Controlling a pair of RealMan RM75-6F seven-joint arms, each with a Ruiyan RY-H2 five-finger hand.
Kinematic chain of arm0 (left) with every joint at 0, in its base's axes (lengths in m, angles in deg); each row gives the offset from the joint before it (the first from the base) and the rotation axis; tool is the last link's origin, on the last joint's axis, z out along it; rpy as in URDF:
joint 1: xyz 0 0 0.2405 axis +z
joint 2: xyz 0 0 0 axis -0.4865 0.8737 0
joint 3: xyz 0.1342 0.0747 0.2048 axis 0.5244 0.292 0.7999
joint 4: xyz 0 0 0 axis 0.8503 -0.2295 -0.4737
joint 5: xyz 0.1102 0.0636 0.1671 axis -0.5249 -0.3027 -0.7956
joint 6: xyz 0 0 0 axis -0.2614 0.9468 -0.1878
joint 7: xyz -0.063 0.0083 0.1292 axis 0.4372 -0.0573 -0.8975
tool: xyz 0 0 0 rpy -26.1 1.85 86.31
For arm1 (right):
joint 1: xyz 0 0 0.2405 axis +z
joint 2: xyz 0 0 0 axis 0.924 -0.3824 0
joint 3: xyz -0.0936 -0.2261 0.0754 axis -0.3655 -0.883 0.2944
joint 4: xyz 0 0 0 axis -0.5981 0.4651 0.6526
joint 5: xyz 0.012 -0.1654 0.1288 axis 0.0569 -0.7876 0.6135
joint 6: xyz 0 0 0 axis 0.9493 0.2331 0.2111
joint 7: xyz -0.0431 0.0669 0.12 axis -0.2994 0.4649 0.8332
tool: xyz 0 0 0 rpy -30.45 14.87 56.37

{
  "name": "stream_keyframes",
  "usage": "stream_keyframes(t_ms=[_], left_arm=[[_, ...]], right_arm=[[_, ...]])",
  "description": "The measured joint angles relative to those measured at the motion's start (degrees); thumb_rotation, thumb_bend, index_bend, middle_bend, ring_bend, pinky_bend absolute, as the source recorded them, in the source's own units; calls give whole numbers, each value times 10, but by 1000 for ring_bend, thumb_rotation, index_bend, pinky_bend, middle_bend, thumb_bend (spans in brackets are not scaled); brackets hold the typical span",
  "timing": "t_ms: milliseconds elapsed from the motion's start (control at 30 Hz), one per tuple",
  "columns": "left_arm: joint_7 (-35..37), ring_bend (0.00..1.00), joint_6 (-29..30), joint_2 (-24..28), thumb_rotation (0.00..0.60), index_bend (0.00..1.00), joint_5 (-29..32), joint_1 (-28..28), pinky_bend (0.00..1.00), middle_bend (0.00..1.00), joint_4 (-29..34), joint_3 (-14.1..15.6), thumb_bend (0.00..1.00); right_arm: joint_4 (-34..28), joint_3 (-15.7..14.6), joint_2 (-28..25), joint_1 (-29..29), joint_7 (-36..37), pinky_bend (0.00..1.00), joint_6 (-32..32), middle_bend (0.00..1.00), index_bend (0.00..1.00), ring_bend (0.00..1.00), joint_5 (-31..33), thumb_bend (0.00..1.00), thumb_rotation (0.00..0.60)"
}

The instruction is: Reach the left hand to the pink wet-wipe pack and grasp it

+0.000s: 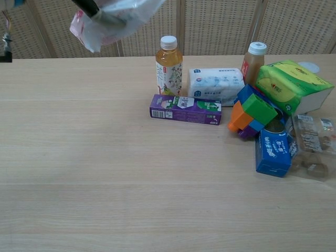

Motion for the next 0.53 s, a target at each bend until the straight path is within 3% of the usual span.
stream_keyframes(t_ms=[167, 533], left_arm=[[9, 856, 16, 28, 600, 687, -17, 21, 748, 707, 25, -9, 305], [13, 854, 15, 29, 600, 683, -23, 31, 744, 703, 27, -10, 304]], right_arm=[[-4, 0, 4, 6, -7, 0, 4, 0, 0, 0, -5, 31, 316], [-16, -1, -1, 6, -16, 0, 1, 0, 0, 0, -4, 30, 316]])
